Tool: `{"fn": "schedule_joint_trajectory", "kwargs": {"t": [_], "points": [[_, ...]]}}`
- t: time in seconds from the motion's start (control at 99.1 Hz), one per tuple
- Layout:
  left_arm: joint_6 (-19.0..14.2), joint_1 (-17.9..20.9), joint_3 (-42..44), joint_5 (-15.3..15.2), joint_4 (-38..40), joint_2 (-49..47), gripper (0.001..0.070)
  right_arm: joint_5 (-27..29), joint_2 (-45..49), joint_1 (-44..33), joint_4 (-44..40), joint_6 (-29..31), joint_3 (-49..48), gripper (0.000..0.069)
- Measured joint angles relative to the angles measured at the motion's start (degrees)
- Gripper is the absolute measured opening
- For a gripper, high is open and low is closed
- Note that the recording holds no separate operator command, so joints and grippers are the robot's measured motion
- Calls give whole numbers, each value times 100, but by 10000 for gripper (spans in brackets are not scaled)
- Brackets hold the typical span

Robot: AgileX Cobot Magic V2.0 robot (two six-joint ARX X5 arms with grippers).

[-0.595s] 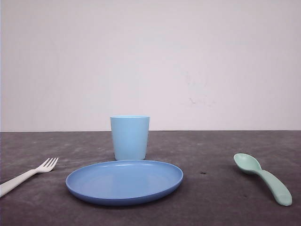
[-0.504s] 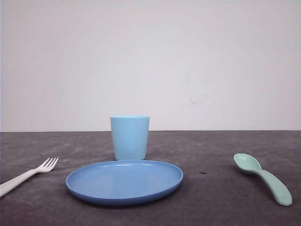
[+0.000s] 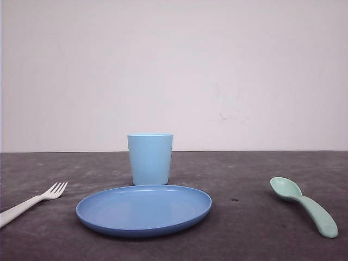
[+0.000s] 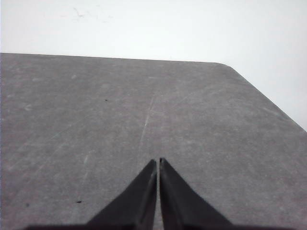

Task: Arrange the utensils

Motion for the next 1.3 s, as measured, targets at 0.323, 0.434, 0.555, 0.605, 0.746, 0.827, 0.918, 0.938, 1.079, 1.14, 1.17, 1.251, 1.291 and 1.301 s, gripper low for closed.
{"fn": "schedule_joint_trajectory", "kwargs": {"t": [0.323, 0.434, 0.555, 0.605, 0.746, 0.827, 0.918, 0.938, 1.079, 1.14, 1.17, 1.251, 1.291, 1.301], "points": [[0, 0, 0, 0, 0, 0, 22, 0, 0, 0, 0, 0, 0, 9], [0, 0, 0, -2, 0, 0, 22, 0, 0, 0, 0, 0, 0, 9], [0, 0, 0, -2, 0, 0, 22, 0, 0, 0, 9, 0, 0, 9], [-2, 0, 0, 0, 2, 0, 22, 0, 0, 0, 26, 7, 0, 9], [-295, 0, 0, 0, 0, 0, 22, -208, 0, 0, 42, 413, 0, 9], [-778, 0, 0, 0, 0, 0, 22, -507, 0, 0, 42, 894, 0, 9], [-1217, 0, 0, 0, 2, 0, 22, -745, 0, 0, 42, 1370, 0, 9], [-1272, 0, 0, 0, 0, 0, 22, -748, 0, 0, 42, 1434, 0, 9], [-1615, 0, 0, 0, 2, 0, 22, -767, 2, 4, 210, 1805, 0, 9], [-1707, 0, 2, 0, -2, 0, 22, -874, 0, 4, 348, 2017, 2, 9], [-1784, 0, 11, 0, -35, 0, 22, -898, 0, 4, 306, 2140, 26, 9], [-1976, 0, 131, 0, -264, 31, 22, -887, 26, 4, -136, 2367, 238, 8], [-2035, 0, 240, 2, -358, 92, 22, -881, 87, 4, -374, 2437, 433, 8], [-2052, 0, 275, 2, -382, 111, 22, -881, 109, 4, -422, 2450, 492, 8]]}}
